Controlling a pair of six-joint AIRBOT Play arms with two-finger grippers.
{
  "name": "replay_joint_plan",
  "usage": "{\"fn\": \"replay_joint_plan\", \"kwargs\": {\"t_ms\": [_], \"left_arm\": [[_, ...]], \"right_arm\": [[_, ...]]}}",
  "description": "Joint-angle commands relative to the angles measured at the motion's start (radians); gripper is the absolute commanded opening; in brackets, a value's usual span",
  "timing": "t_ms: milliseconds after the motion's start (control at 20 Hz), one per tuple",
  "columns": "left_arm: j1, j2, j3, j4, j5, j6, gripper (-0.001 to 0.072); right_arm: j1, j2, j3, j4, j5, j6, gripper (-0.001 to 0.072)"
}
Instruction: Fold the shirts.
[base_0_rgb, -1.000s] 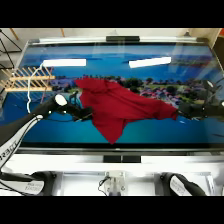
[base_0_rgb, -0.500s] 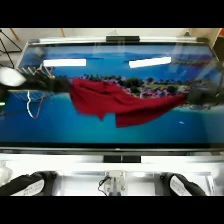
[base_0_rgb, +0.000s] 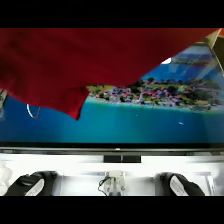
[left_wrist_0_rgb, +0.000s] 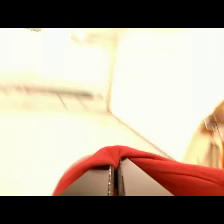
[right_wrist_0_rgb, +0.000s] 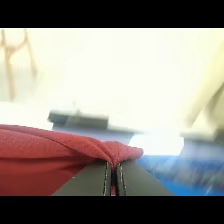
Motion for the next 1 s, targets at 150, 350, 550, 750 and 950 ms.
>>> {"fn": "replay_joint_plan", "kwargs": {"t_ms": [150,350,550,750,950], "left_arm": [[0.002,0.055,0.007,0.132,-0.297,-0.049,0.0032],[0.002,0.04,-0.146,0.167,-0.351,-0.05,0.0032],[0.002,-0.073,-0.374,0.167,-0.347,-0.05,0.0032],[0.01,-0.338,-0.466,0.167,-0.237,-0.05,0.0032],[0.039,-0.608,-0.463,0.142,-0.062,-0.139,0.0032]], "right_arm": [[0.0,0.126,-0.041,-0.192,0.127,0.087,0.0076],[0.0,0.055,-0.132,-0.224,0.314,0.102,0.0076],[0.007,-0.103,-0.326,-0.24,0.333,0.102,0.0076],[0.139,-0.348,-0.45,-0.324,0.181,0.105,0.0076],[0.286,-0.572,-0.45,-0.406,-0.209,0.169,0.0076]]}}
